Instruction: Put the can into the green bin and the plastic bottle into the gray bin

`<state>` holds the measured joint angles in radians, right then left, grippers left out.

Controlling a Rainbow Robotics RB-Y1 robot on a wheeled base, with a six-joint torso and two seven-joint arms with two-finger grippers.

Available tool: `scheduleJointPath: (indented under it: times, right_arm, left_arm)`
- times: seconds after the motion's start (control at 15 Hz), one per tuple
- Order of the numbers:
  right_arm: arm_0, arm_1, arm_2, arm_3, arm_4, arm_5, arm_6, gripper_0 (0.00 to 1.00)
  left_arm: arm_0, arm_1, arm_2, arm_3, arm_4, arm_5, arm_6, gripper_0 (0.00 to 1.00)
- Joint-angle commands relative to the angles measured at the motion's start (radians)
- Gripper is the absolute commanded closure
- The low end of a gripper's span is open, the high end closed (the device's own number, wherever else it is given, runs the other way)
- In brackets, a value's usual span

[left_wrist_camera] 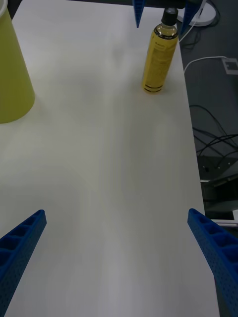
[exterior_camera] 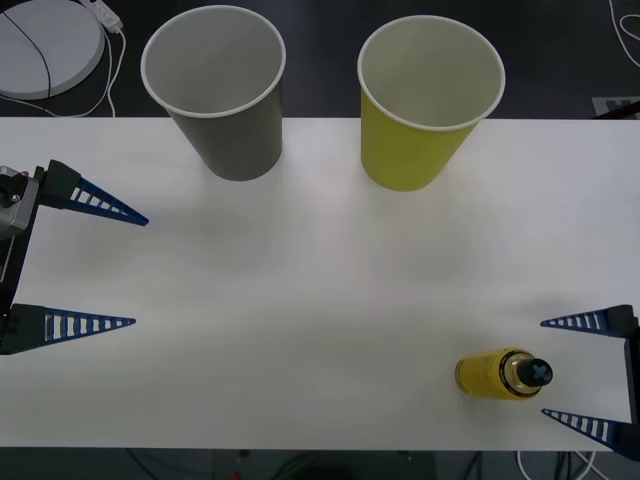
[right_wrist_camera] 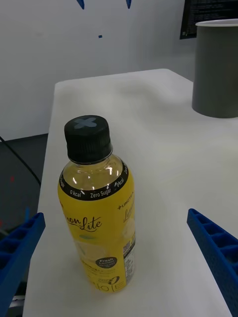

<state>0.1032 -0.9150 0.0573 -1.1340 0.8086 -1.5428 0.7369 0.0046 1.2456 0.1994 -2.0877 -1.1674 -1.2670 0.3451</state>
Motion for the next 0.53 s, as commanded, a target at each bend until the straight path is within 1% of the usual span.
scheduleJointPath:
  times: [0.07,0.53]
  right_arm:
    - [-0.014,0.007,0.024,-0.010,0.007,0.006,0.012,0.00]
    - [-0.050,0.013,0.102,-0.033,0.014,0.032,0.047,0.00]
  left_arm:
    - [0.000,0.000,0.000,0.000,0.000,0.000,0.000,0.00]
    - [0.000,0.000,0.000,0.000,0.000,0.000,0.000,0.00]
